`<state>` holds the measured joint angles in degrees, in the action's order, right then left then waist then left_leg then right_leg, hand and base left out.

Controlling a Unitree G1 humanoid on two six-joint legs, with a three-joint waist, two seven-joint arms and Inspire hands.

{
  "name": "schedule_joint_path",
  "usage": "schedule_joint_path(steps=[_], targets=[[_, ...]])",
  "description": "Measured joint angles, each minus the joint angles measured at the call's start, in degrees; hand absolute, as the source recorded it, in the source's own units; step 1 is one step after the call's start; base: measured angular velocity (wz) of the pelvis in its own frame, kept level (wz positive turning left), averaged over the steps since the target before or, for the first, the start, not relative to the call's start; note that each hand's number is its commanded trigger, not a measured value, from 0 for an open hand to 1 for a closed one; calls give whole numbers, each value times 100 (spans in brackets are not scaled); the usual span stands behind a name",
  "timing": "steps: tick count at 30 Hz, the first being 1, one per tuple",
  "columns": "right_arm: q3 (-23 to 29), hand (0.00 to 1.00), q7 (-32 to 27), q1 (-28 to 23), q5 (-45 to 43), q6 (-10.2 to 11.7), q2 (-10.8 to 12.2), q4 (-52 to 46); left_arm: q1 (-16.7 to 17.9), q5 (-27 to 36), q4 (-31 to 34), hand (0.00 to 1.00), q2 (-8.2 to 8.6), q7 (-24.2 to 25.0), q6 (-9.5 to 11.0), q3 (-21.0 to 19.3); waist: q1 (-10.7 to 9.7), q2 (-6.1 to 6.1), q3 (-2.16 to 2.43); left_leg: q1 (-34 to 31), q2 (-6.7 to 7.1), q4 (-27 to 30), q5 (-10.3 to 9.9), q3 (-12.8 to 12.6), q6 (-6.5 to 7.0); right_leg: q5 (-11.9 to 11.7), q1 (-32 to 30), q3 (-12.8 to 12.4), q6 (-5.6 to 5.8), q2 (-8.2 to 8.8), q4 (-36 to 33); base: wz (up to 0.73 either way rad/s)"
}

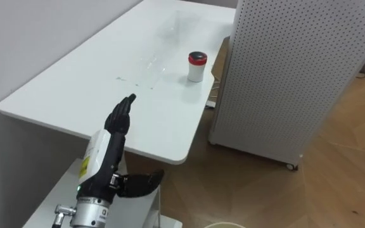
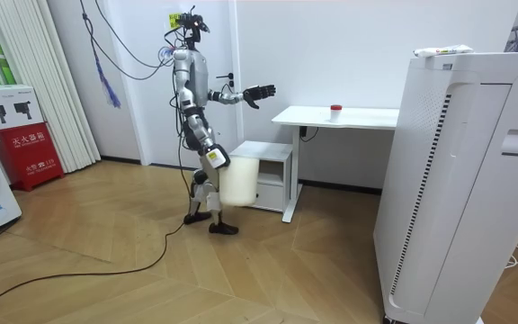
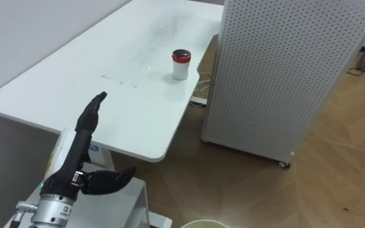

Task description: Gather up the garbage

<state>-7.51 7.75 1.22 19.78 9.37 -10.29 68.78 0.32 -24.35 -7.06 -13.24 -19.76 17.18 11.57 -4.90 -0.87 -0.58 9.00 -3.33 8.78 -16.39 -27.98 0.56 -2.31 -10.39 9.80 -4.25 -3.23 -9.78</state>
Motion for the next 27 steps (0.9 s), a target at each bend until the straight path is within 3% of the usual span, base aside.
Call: schedule_joint_path(steps=[4,5,6,7,8,10,11,12,14,15,16,19,20,21,22,23,24,26,27], targets=[[35,100,-4,-1,-1,-1,-4,0,-3,13,66,0,22,-88,0,-8,-101,11,-16,52,-37,-6,-9,-160,-24,49,-25,-13,-30,-14,-113,-14],[43,100,-7,-5,12,-1,-12,18,0,14,66,0,23,-97,-1,-2,-100,11,-28,115,-57,3,-47,-254,-71,195,-82,107,-86,17,-362,-32],[39,100,-7,-9,21,-7,-23,43,20,39,65,0,61,-90,-5,4,-77,25,-37,200,-121,36,-140,-396,-125,534,-87,374,-152,92,-826,-38],[38,100,-8,-12,36,-15,-31,50,35,89,65,0,78,-86,-6,6,-57,29,-35,261,-139,73,-186,-483,-160,784,-73,513,-193,150,-1111,-44],[14,100,-6,-10,56,-16,-57,47,35,219,65,0,134,-86,-11,10,-44,6,-20,330,-155,260,-333,-592,-234,1219,-39,605,-224,244,-1489,-41],[-31,100,-11,-9,35,-9,-48,31,27,256,62,0,175,-73,-26,-4,-79,-36,-50,139,-290,1175,-539,-485,-299,1453,-86,397,-247,207,-1723,-34],[-31,100,-17,-30,13,-9,-9,35,35,250,62,0,174,-69,-24,-4,-39,-91,-49,-280,-449,2187,-446,-114,-192,1483,-68,133,-284,132,-1681,-59],[-28,100,-9,-25,-22,-8,-49,34,60,260,57,0,175,-78,-24,-3,25,-86,-53,-754,-496,3072,-243,494,-105,1496,-19,-97,-323,62,-1660,-71],[-27,100,-16,-62,-13,-8,-78,50,66,370,-11,0,175,-78,-6,16,50,-83,-53,-1257,-444,3636,-222,1156,-116,1500,156,-320,-347,-28,-1545,-78],[-34,100,-52,-140,-2,-12,-86,61,75,484,-100,0,185,-89,43,16,93,-99,-58,-1507,-378,3617,-226,1422,-116,1498,317,-517,-351,-78,-1448,-80],[-31,100,-86,-181,-5,-18,-88,54,88,531,-110,0,185,-94,43,14,127,-95,-52,-1640,-357,3540,-225,1505,-115,1493,391,-579,-359,-93,-1407,-95],[-9,100,-240,-246,-62,-67,-97,54,92,590,-127,0,200,-211,113,-45,252,-108,-33,-2353,-129,2575,-132,1927,-156,1598,477,-1011,-401,-113,-1391,-86],[-11,100,-303,-253,-49,-92,-112,55,97,629,-165,0,205,-213,150,-47,316,-119,-31,-2539,14,1928,154,2084,-135,1647,513,-1196,-372,-109,-1401,-71],[-11,100,-337,-286,-21,-143,-137,50,104,630,-213,0,229,-209,168,-47,358,-116,-28,-2677,125,1263,576,2346,-152,1730,573,-1348,-333,-112,-1410,-70],[-24,100,-342,-313,-4,-155,-139,46,114,630,-232,0,236,-209,171,-47,374,-120,-30,-2705,183,1015,815,2449,-167,1774,631,-1414,-298,-113,-1412,-50],[-21,100,-354,-380,-5,-190,-138,12,137,620,-280,0,232,-209,190,-60,376,-119,-11,-2681,263,596,1275,2639,-163,1871,751,-1499,-214,-107,-1411,-35],[-6,100,-374,-415,-6,-204,-132,0,178,596,-297,0,233,-210,212,-124,365,-78,49,-2548,318,462,1658,2671,-143,1982,802,-1599,-149,-101,-1419,-30],[-13,100,-378,-400,-32,-251,-111,-9,184,590,-300,0,223,-227,213,-239,396,-204,51,-2426,390,484,1837,2544,11,2107,889,-1670,-55,-34,-1376,-40],[-14,100,-383,-394,-132,-256,-95,-32,187,589,-299,0,206,-241,212,-289,499,-260,58,-2421,464,599,1837,2517,99,2137,962,-1577,-10,78,-1250,-39]])
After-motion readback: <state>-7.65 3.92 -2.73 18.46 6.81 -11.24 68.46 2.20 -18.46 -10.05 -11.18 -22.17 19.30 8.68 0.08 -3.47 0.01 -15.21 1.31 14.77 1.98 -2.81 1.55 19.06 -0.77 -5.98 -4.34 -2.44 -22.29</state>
